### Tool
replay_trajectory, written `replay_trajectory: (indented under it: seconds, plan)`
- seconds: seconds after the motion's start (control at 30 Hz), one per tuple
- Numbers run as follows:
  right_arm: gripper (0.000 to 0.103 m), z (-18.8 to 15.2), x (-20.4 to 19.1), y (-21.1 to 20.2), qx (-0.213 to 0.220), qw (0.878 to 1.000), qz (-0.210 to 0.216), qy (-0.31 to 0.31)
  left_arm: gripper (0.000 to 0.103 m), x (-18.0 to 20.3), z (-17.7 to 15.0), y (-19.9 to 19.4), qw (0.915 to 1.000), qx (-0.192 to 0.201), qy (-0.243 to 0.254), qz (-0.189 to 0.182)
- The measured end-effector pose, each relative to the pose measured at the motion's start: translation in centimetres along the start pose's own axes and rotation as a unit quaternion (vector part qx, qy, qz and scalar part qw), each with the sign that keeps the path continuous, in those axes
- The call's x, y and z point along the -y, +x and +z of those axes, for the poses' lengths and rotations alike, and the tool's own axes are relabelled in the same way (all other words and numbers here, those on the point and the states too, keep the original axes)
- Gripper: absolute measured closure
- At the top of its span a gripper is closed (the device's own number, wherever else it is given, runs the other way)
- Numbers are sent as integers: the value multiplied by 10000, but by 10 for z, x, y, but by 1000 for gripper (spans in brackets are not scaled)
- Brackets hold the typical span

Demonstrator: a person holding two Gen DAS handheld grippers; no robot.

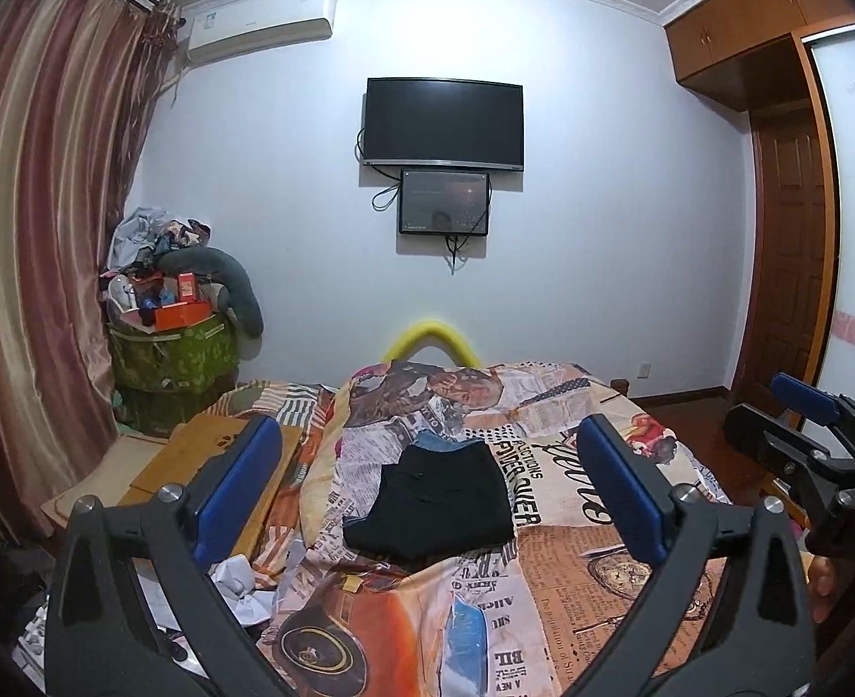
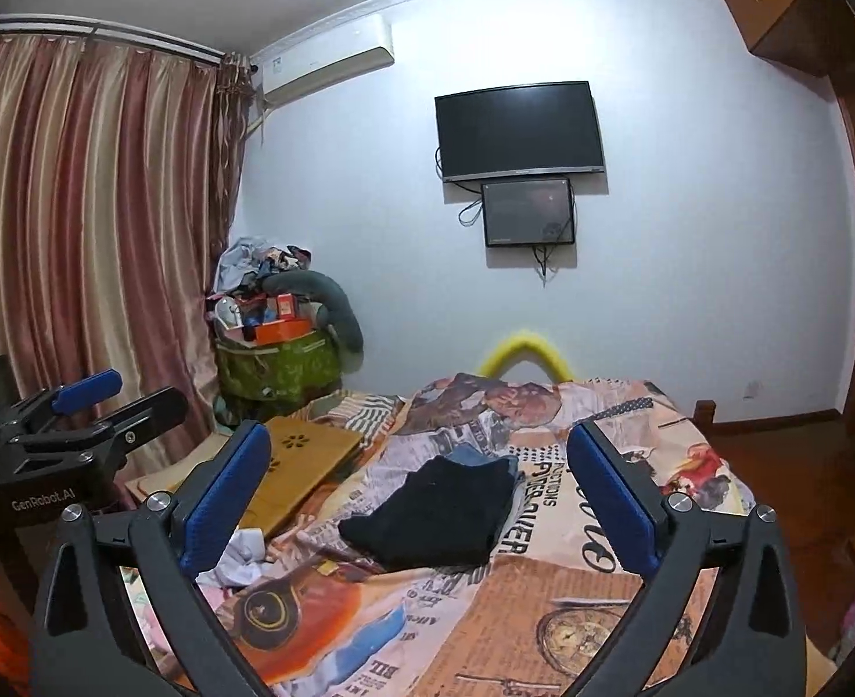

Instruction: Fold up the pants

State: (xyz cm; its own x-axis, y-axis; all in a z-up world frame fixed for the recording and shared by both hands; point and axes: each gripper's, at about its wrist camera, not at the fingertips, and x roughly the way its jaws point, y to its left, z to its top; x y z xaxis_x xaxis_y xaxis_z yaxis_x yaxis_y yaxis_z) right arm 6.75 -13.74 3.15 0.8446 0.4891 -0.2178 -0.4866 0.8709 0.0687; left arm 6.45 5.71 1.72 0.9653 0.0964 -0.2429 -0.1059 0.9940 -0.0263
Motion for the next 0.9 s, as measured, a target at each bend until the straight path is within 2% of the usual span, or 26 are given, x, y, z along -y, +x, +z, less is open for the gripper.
replay_trajectory:
  seconds: [0.9]
  plan:
    - [1, -3, 3, -8, -87, 9999, -81, 60, 0, -1, 0, 3, 9998, -101, -36, -143]
